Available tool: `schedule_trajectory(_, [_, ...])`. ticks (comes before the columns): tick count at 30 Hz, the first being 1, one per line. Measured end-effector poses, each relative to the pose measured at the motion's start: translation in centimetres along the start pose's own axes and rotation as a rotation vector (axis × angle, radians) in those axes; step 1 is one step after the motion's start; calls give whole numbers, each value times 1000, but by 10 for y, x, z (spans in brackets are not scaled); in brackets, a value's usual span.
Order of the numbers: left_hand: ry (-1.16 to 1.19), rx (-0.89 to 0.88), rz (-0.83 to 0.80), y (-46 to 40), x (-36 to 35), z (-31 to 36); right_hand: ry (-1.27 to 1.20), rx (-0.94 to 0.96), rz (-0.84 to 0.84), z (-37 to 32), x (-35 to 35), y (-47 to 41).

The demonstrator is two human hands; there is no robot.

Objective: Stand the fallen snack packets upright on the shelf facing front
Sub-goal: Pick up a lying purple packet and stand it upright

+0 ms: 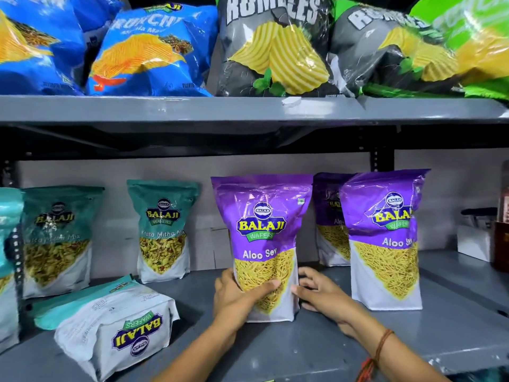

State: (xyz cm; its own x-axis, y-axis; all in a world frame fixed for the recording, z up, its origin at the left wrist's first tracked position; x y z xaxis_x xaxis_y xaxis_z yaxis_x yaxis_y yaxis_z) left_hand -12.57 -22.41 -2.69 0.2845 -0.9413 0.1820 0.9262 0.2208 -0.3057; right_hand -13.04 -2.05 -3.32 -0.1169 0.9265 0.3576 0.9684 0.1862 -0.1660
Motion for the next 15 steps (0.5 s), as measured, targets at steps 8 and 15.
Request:
schedule_trajectory(8, [68, -42, 115, 37, 21, 35, 144, 579, 660, -79, 21, 38])
schedule_trajectory(15, [360, -348, 469, 51, 144, 109, -45, 830, 462, -190, -64, 54])
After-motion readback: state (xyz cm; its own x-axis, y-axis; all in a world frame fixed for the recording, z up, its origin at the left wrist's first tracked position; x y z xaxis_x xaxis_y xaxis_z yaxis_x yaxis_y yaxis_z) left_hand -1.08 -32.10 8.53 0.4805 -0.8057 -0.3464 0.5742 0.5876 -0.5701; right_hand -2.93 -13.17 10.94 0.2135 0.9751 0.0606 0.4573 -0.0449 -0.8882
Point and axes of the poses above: each hand's wrist, its own y-axis away from the middle knuckle, its own x-axis out of the back of the hand, z = x × y, the point moved 7 cm from there along -y, towards the middle knuckle, and after that the axes turned 1 degree about y, right-handed, at the moved point
